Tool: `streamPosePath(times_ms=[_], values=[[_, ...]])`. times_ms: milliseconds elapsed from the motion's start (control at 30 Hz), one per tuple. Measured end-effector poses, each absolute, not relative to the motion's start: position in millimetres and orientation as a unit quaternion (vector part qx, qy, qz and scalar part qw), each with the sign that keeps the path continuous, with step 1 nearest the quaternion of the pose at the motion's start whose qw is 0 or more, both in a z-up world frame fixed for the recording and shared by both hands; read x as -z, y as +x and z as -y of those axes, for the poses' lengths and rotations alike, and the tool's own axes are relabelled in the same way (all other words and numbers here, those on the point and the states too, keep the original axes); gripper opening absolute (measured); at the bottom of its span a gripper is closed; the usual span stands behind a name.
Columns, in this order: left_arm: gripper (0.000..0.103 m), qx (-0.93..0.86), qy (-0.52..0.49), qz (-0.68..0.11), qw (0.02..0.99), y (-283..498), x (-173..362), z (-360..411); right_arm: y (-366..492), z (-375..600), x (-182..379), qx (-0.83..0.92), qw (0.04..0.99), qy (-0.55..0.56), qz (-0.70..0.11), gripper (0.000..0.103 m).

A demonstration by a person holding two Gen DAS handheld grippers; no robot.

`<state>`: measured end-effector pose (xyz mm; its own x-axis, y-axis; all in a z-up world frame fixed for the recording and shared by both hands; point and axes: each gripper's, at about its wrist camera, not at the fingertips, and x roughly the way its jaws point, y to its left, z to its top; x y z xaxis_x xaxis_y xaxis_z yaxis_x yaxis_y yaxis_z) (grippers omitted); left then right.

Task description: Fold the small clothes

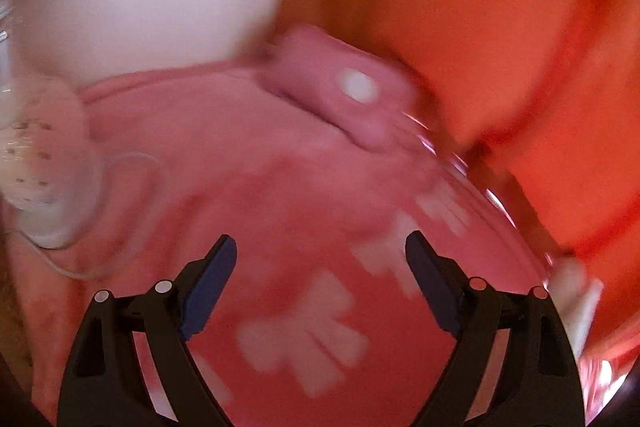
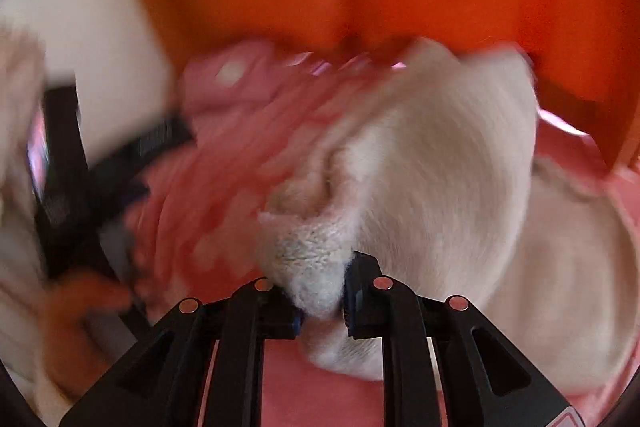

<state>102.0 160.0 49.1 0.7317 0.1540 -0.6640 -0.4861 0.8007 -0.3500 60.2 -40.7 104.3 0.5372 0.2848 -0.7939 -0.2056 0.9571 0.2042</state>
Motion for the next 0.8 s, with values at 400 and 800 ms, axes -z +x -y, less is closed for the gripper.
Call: streamPosePath(times_ms=[400,800], values=[[0.084,-0.133,-0.274,-0.303,0.903,102,-50,-170,88,69,-83,-0.157,0.843,0.166,-0.487,0.013],[0.087,0.203,-0.234,-0.369,0.876,90,-42,-5,-57,382,-47,0.147,0.799,0.358,-0.461,0.016]])
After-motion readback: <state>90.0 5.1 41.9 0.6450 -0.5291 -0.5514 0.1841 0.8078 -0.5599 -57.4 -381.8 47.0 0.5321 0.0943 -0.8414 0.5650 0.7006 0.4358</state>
